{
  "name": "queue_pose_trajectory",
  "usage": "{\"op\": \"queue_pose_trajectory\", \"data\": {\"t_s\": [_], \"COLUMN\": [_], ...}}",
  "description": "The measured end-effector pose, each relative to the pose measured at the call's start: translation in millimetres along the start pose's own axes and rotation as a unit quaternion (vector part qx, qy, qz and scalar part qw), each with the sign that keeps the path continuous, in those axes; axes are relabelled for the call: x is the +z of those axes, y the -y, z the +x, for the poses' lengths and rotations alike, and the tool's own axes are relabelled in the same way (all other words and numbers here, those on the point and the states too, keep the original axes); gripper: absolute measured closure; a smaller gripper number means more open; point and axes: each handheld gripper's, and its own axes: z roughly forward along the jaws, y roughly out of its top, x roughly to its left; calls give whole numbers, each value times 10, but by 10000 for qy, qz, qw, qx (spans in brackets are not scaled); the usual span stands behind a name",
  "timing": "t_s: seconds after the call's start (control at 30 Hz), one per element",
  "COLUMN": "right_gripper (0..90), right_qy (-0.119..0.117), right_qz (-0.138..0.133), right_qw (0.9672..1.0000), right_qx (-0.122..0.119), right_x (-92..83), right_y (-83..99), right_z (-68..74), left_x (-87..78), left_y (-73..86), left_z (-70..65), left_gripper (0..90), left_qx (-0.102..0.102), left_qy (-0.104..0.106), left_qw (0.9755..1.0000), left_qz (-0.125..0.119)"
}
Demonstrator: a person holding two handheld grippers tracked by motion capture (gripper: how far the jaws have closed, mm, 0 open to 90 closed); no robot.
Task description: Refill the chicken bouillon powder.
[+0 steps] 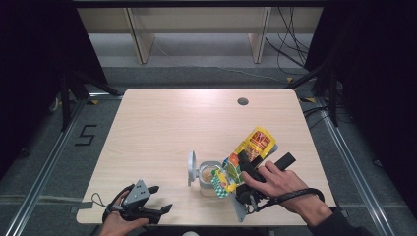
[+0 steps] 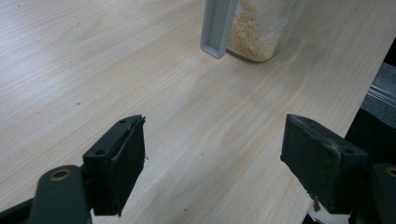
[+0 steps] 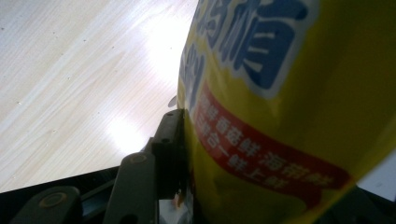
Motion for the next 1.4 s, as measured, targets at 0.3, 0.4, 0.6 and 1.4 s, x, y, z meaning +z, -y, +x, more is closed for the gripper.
{"op": "queue_pose_trajectory", "data": {"t_s": [0.3,0.4,0.6,1.4], "right_gripper": [573,573,573,573], "right_qy": [-45,-13,50,-16], "right_qz": [15,1,9,-10], "right_qw": [10000,10000,10000,10000], "right_qx": [28,12,15,-50], "right_x": [-1,11,14,19], "right_y": [5,2,0,-2], "right_z": [6,5,14,13], "left_x": [16,15,12,16], "left_y": [6,6,3,5], "left_z": [-8,-7,-8,-7], "left_gripper": [211,211,212,212], "left_qx": [-8,-13,1,-8], "left_qy": [-76,-77,-77,-79], "left_qw": [9999,9999,9999,9999], "left_qz": [-93,-101,-66,-98]}}
